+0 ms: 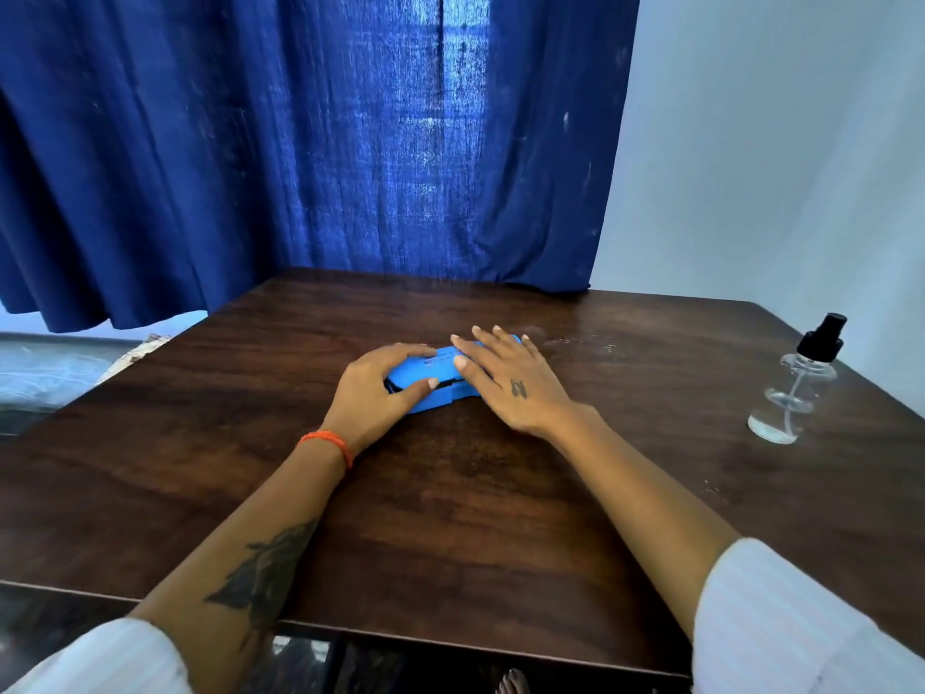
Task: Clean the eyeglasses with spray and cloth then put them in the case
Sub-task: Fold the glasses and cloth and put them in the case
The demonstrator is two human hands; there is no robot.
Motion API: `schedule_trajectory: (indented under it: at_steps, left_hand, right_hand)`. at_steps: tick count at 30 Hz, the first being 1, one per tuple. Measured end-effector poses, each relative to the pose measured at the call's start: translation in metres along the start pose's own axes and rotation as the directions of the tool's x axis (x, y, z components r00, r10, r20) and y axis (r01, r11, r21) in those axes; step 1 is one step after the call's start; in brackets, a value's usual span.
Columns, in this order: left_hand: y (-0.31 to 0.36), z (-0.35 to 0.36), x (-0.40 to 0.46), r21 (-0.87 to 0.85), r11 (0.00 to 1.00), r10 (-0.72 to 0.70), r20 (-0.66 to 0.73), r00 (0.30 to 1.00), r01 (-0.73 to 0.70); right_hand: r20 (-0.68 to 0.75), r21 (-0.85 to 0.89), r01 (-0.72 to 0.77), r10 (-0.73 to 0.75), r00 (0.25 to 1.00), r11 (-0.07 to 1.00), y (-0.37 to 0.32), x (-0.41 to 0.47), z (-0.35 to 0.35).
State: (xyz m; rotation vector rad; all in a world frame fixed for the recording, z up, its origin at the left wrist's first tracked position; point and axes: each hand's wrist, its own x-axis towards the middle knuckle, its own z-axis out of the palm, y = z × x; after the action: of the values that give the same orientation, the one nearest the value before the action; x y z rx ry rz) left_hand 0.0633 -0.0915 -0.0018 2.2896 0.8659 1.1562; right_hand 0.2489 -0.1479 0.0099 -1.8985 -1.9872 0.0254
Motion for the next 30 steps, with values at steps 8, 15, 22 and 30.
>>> schedule_trajectory:
  at_steps: [8, 15, 22, 30]
  left_hand:
    - [-0.004, 0.004, 0.001, 0.03, 0.999, 0.044, 0.047, 0.998, -0.045]
    - [0.001, 0.003, 0.001, 0.092, 0.994, 0.048, 0.08, 0.996, -0.056]
    - [0.011, 0.009, -0.004, 0.084, 0.972, -0.221, 0.015, 0.975, 0.219]
    - [0.024, 0.042, 0.007, -0.229, 0.856, -0.472, 0.022, 0.881, 0.464]
  right_hand:
    - [0.038, -0.131, 0.021, -0.017, 0.999, 0.991, 0.001, -0.02, 0.016]
    - [0.078, -0.141, -0.012, 0.024, 0.997, 0.99, -0.001, -0.021, 0.017]
    - [-0.27, 0.379, -0.141, 0.256, 0.928, 0.914, -0.004, -0.016, 0.007]
    - [-0.056, 0.41, -0.379, 0.438, 0.897, 0.829, 0.012, -0.011, -0.005]
